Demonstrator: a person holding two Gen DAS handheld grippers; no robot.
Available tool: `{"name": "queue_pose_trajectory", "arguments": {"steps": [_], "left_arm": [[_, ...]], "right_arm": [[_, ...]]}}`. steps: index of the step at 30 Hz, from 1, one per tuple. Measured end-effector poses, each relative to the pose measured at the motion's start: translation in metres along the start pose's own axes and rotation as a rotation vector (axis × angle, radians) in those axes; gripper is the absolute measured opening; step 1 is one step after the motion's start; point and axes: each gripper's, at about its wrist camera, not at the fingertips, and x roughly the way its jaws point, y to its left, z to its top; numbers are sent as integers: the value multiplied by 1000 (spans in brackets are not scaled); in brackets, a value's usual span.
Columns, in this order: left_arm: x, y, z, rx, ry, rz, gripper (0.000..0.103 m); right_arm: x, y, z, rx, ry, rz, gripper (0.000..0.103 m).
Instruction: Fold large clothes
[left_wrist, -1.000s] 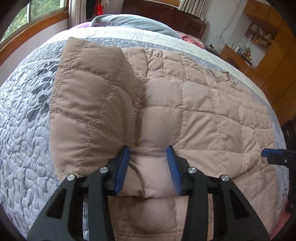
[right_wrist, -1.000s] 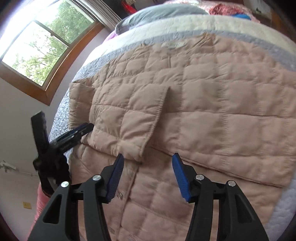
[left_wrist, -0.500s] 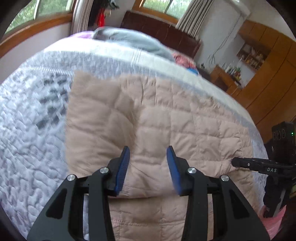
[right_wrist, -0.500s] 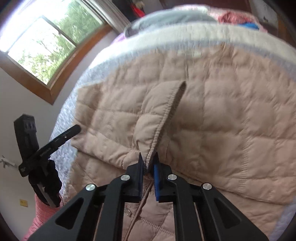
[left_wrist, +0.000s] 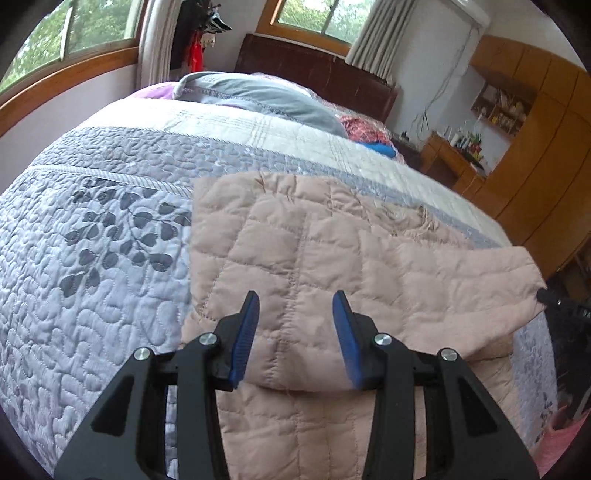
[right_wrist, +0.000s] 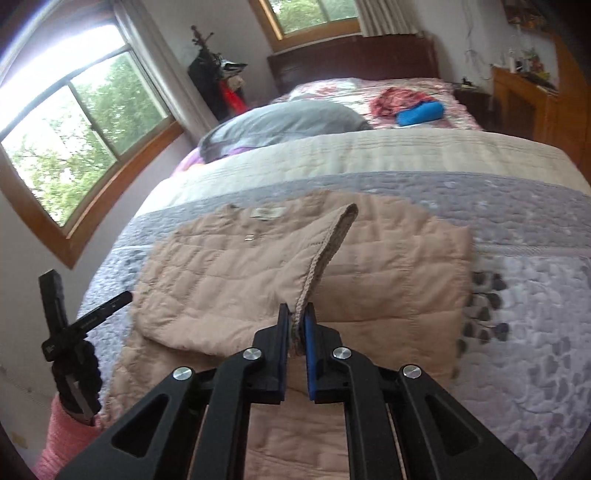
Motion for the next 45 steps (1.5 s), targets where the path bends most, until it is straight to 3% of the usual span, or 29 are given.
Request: {"name": "queue_pose_trajectory", "arguments": {"steps": [4, 12, 19, 22, 24, 26, 30, 33, 39, 45], "left_arm": [[24, -11, -8, 46, 53, 28, 40], [54, -15, -22, 131, 103, 101, 39], [57, -15, -23, 143, 99, 119, 40], [44, -18, -22, 134, 101, 116, 41], [27, -18, -19, 124, 77, 113, 41], [11, -22, -17, 116, 45, 105, 41], [0, -52, -18, 149, 40, 97, 41], [13, -76, -26, 180, 77, 85, 41], [49, -77, -35, 179, 128, 111, 43], [64, -67, -45, 206, 126, 87, 43]], "right_arm": [[17, -28, -8, 39, 38, -54, 8], [75, -63, -35, 123, 162, -66, 9], [81, -52, -44, 109, 146, -107, 9], [65, -46, -44, 110, 125, -149, 17], [39, -38, -44, 85, 66, -229, 18], [20, -33, -40, 84, 25, -256, 20], [11, 1, -33, 37, 24, -130, 20], [43, 33, -35, -2, 115, -75, 20], [94, 43, -43, 15, 181, -110, 19], [110, 32, -59, 42, 194, -109, 14]]}}
